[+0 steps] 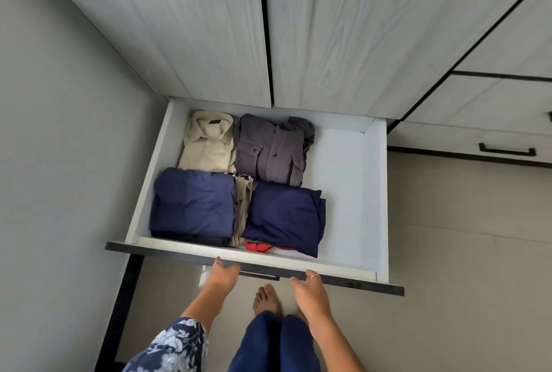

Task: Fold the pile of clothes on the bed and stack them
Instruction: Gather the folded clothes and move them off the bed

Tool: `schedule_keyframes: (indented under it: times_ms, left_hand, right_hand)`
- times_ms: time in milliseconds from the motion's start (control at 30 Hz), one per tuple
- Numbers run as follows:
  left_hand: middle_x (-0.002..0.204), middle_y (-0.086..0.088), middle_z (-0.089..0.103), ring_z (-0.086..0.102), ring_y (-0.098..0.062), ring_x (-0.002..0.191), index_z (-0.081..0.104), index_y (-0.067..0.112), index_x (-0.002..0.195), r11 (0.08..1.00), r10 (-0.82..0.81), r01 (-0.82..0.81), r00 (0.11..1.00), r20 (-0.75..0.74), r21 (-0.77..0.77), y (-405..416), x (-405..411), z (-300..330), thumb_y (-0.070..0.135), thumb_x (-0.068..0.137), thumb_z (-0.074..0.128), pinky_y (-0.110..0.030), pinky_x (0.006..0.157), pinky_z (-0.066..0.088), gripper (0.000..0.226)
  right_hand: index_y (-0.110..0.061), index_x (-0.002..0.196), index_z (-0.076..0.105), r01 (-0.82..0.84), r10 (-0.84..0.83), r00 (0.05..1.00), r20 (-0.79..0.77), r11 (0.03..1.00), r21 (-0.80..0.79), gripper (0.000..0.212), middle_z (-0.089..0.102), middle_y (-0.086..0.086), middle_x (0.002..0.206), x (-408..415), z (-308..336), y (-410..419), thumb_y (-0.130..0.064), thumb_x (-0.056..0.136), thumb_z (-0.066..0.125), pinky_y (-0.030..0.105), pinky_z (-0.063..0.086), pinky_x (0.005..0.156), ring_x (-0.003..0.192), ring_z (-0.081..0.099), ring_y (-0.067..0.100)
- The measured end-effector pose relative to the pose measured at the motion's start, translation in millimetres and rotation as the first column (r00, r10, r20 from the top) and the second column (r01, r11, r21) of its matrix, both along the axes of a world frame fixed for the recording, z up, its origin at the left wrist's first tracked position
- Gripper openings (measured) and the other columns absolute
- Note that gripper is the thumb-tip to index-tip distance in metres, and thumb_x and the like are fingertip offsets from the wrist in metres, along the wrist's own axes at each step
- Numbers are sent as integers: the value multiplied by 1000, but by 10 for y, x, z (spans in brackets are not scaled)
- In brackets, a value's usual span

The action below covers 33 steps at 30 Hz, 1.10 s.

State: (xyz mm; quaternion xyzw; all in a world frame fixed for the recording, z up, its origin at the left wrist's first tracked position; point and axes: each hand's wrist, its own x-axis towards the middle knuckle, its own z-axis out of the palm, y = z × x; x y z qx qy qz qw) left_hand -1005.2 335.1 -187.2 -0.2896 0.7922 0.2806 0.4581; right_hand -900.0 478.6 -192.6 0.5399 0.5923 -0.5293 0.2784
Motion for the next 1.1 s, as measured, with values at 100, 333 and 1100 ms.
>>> schedule_keyframes:
  times_ms: [100,333,1100]
  left_hand:
    - [155,-13,24,28,-34,139,19,7,150,956,282,-285,958,57,73,-6,53,-157,32,100,43,-42,113,25,60]
    - [157,-15,19,26,-32,142,15,10,151,650,678,-700,710,189,295,-54,100,-423,43,100,38,-41,116,24,65]
    - [156,-12,25,34,-23,140,15,8,151,650,598,-631,769,228,423,28,-444,-552,71,87,33,-41,115,27,92]
  right_hand:
    - [-11,145,33,338,-338,941,27,927,-161,59,47,8,134,101,-158,-72,-27,94,57,39,38,105,119,46,25]
    - [-7,146,34,702,-725,687,41,648,-296,49,40,17,145,104,-545,-118,-16,99,49,40,38,103,132,42,30]
    - [0,138,40,838,-896,441,-47,430,-336,40,43,25,140,-447,-566,110,-7,99,44,42,27,114,128,46,24]
